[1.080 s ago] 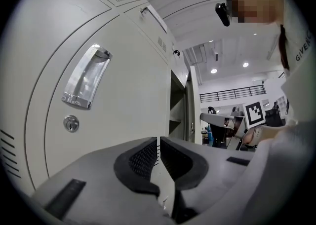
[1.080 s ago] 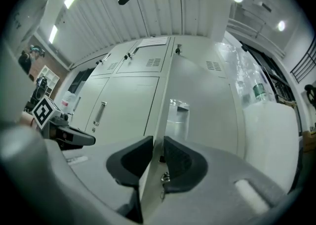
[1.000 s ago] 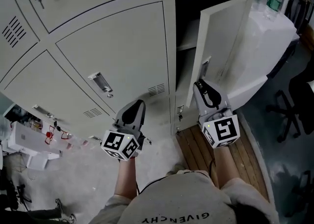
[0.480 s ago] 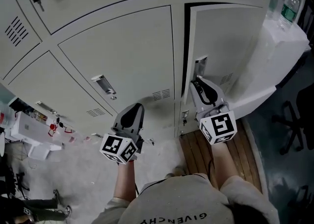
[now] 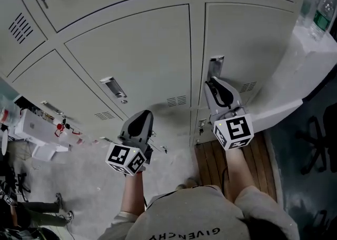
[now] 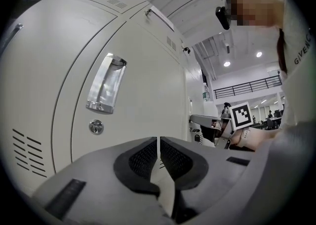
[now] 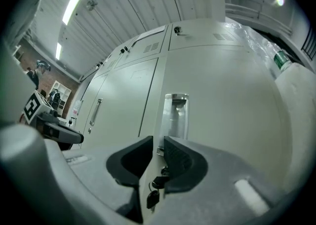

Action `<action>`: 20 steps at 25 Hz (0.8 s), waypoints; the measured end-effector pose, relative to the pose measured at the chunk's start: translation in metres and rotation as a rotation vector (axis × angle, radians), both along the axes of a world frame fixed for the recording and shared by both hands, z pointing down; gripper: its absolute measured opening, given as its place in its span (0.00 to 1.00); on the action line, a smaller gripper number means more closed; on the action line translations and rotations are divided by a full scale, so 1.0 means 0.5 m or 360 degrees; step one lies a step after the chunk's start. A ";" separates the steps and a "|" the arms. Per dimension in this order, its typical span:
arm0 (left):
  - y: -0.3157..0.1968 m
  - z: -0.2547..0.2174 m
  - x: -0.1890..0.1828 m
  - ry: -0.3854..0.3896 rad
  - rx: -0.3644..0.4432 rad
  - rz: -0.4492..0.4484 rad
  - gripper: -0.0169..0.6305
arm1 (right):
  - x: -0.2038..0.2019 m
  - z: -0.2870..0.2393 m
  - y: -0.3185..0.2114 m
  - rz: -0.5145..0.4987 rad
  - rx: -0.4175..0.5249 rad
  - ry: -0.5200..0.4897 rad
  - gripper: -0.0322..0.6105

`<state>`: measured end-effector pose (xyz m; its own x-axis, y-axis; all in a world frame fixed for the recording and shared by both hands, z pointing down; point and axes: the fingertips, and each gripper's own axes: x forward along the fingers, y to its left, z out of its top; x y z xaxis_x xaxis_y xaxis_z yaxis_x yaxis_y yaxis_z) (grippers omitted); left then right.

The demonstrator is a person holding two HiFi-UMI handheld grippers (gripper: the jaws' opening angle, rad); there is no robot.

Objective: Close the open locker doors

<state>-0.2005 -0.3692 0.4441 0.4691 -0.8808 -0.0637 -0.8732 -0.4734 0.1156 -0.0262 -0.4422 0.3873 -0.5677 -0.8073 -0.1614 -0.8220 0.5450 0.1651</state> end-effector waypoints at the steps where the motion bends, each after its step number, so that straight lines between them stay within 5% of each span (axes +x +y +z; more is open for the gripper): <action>1: 0.001 0.001 -0.002 -0.0002 -0.0002 -0.0011 0.05 | 0.000 0.000 -0.003 -0.0005 -0.0002 -0.0003 0.15; 20: 0.077 0.043 -0.062 -0.0005 -0.0074 -0.0255 0.05 | 0.002 0.003 -0.017 -0.0066 -0.0029 -0.0089 0.11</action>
